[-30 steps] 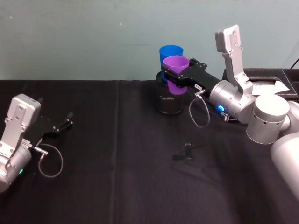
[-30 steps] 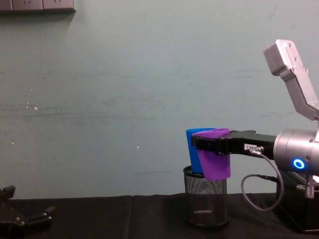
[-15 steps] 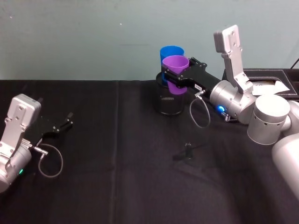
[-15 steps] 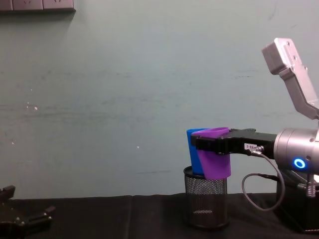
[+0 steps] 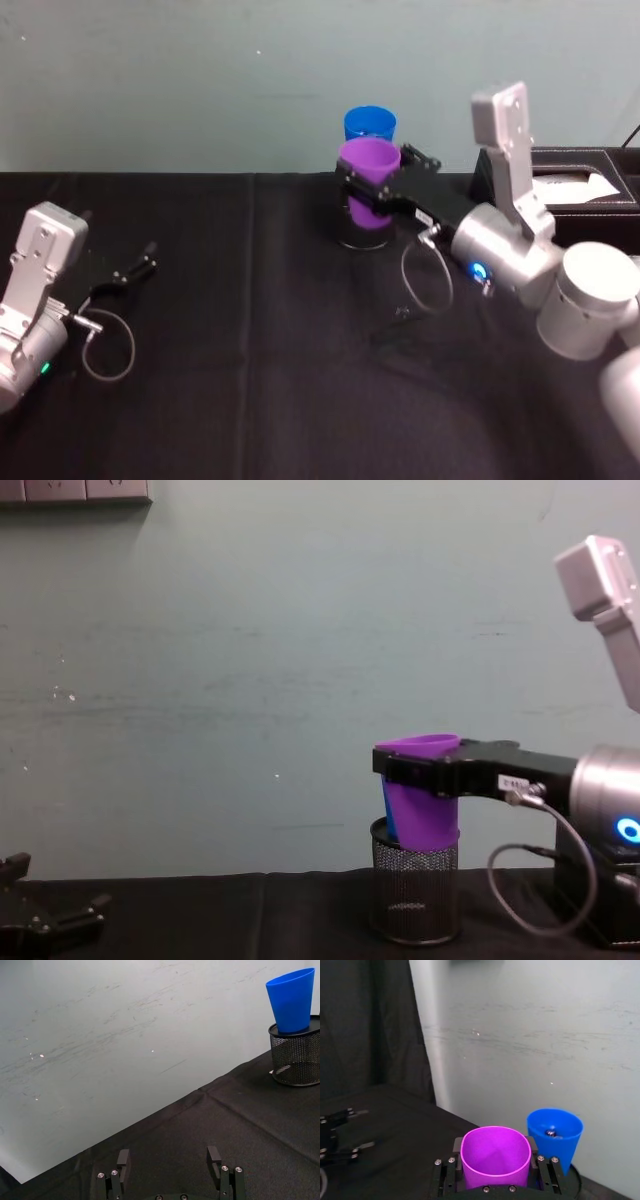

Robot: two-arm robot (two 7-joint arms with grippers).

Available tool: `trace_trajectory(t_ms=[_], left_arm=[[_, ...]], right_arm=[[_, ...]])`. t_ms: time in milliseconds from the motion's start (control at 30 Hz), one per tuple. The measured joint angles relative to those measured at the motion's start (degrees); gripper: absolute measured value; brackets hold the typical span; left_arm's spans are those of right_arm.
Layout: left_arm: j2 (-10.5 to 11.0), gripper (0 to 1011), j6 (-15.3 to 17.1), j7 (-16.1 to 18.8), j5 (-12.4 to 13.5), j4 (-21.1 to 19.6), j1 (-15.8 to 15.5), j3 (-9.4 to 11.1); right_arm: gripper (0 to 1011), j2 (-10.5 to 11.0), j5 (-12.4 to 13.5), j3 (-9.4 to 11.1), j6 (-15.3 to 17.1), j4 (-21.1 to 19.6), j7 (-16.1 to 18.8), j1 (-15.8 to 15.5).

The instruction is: Pick up one cup with a gripper and tap it against the other cup.

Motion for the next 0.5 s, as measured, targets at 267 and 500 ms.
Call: trace_trajectory(t_ms=[267, 500], left_arm=[[0.00, 1000, 0.00, 0.00, 0.00, 0.00, 0.00, 0.00], [0.00, 1000, 0.00, 0.00, 0.00, 0.00, 0.00, 0.00]], right_arm=[[724, 2.94, 1.69, 0.83, -3.11, -7.70, -0.06, -8.36], [724, 4.25, 2.44, 1.09, -8.43, -8.62, 1.36, -13.23]])
